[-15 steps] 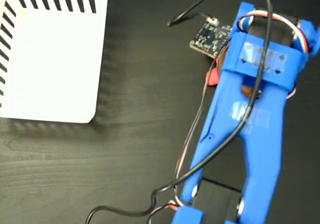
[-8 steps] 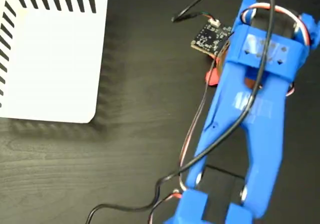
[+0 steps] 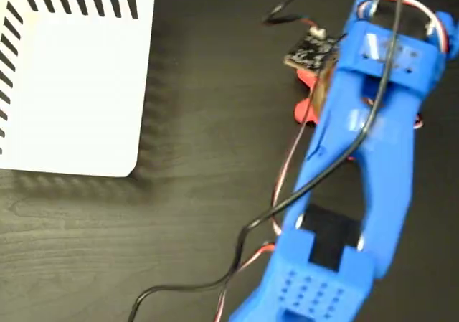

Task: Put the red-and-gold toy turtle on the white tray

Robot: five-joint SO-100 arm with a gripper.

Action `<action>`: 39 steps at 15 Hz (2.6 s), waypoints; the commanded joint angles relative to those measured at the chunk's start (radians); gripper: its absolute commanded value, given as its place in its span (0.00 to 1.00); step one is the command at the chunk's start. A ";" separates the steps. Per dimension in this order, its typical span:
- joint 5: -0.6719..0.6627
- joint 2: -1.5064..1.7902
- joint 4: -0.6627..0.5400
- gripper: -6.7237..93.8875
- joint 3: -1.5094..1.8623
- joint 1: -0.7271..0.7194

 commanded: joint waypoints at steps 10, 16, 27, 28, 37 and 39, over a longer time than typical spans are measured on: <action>0.046 -0.077 -0.058 0.71 -0.046 0.002; 0.061 -0.101 -0.091 0.46 -0.035 -0.003; -0.074 0.405 0.048 0.07 -0.035 -0.063; -0.091 0.482 0.074 0.07 -0.006 -0.110; 0.048 0.884 -0.291 0.07 0.313 -0.765; 0.072 0.804 -0.380 0.07 0.308 -0.845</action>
